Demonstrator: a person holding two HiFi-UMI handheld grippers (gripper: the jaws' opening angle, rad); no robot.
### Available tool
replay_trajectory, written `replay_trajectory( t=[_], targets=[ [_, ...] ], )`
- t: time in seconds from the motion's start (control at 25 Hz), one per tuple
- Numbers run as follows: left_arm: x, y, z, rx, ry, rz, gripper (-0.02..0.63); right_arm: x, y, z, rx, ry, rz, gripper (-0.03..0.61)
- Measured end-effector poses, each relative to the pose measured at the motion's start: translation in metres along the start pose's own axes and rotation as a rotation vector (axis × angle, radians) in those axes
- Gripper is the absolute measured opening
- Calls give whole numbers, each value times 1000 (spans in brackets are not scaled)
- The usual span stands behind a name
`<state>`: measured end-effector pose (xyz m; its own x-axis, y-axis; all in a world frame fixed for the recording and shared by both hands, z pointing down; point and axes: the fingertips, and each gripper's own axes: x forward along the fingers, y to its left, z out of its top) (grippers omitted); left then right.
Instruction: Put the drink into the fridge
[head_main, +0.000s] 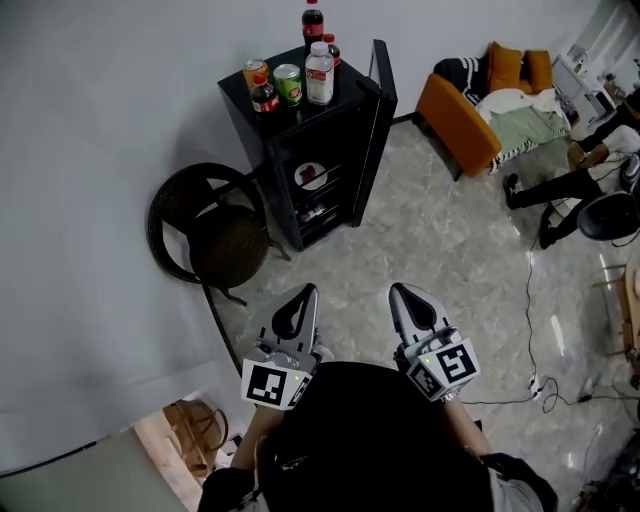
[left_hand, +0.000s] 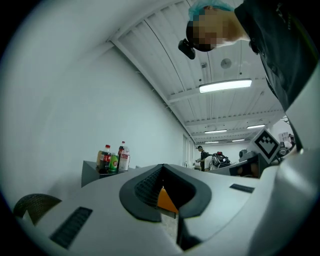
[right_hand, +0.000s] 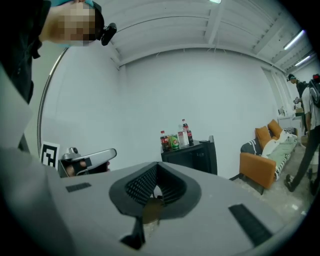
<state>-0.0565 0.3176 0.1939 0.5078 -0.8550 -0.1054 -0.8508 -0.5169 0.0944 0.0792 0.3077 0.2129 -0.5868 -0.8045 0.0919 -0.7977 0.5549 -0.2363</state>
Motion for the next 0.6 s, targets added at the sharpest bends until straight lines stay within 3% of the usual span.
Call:
replay_trajectory(
  t=[0.16,0.32,0.6],
  targets=[
    [14,38,6,13,0,-25,9,37,0,-11,-26,46,-37,14],
    [29,68,0,27,20,9,10,59,2,-11,8,24,-40,14],
    [74,99,-12,43,50,68,10,94,-40,-10,32,45,-48,14]
  ],
)
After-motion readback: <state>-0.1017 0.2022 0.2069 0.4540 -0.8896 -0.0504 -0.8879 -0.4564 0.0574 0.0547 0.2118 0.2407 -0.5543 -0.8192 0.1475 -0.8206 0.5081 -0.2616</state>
